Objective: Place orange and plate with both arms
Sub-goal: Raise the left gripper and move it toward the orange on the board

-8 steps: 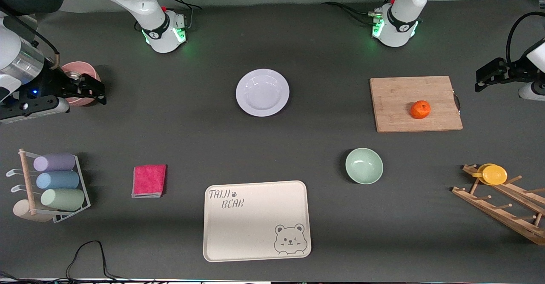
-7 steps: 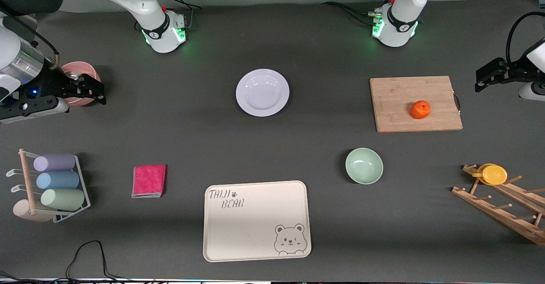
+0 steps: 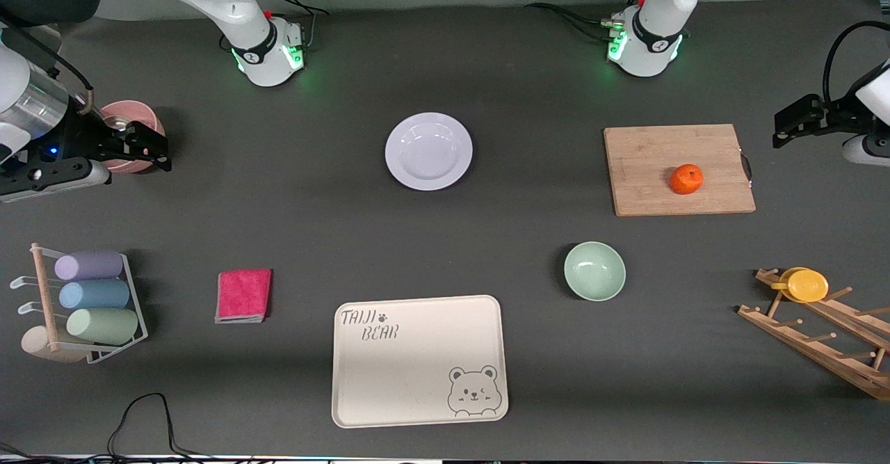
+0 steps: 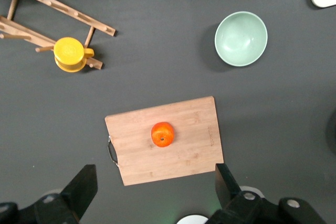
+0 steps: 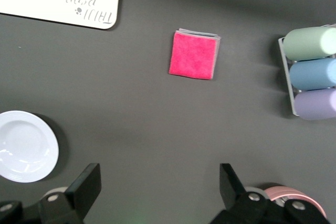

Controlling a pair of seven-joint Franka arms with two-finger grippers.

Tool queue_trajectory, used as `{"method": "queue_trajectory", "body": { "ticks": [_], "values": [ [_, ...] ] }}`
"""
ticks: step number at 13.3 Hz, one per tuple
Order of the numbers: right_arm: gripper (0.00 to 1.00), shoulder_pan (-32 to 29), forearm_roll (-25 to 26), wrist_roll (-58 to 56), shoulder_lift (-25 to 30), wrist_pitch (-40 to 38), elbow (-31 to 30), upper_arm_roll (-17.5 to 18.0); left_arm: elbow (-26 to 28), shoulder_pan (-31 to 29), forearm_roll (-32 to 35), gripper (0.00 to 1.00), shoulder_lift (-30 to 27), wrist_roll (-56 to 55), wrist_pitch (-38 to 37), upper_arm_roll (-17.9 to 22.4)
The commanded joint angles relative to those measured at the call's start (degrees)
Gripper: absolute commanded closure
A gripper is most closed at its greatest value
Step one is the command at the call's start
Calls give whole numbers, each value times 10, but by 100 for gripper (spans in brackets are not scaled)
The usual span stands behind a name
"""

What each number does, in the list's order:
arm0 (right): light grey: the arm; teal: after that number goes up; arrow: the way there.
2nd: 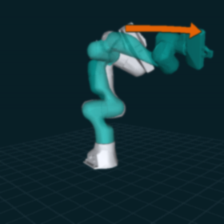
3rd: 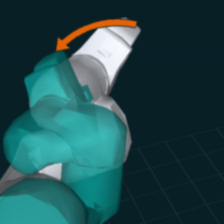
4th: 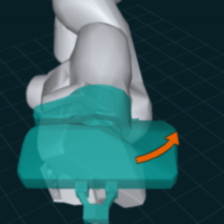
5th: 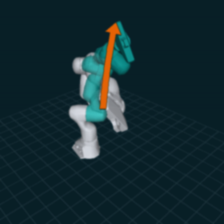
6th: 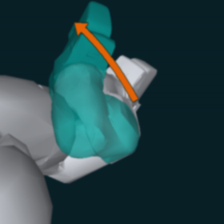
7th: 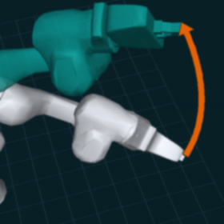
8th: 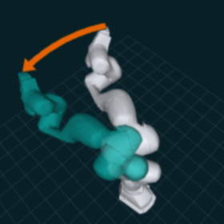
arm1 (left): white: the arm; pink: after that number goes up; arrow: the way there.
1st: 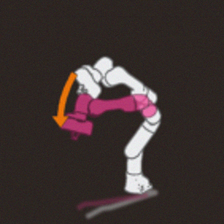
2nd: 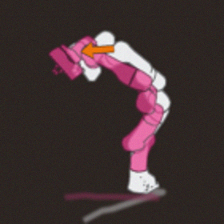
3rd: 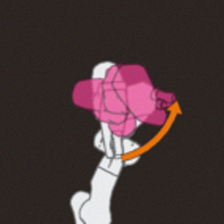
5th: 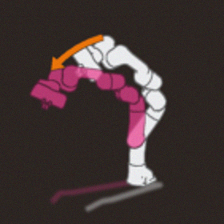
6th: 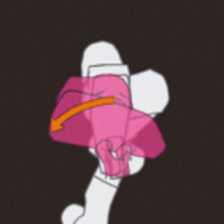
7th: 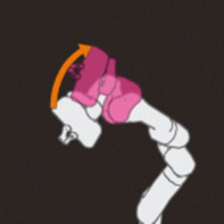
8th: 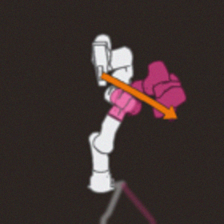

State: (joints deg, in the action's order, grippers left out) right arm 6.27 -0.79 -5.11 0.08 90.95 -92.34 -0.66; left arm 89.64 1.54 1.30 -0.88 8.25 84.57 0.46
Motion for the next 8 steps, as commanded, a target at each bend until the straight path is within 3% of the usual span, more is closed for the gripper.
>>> {"method": "queue_trajectory", "body": {
  "ticks": [1, 4, 8],
  "values": [
    [0, 2, -31, -10, 8, -2, -9, -6, 88, -3, 11, 0, -67, -3, 16, 6],
    [0, 2, -31, -10, 4, -2, -9, -5, 229, -10, 12, 0, -184, -2, 60, 21],
    [0, 3, -32, -10, 1, -1, -9, -3, 322, -37, 13, 0, -273, -2, 52, 24]
  ]
}}
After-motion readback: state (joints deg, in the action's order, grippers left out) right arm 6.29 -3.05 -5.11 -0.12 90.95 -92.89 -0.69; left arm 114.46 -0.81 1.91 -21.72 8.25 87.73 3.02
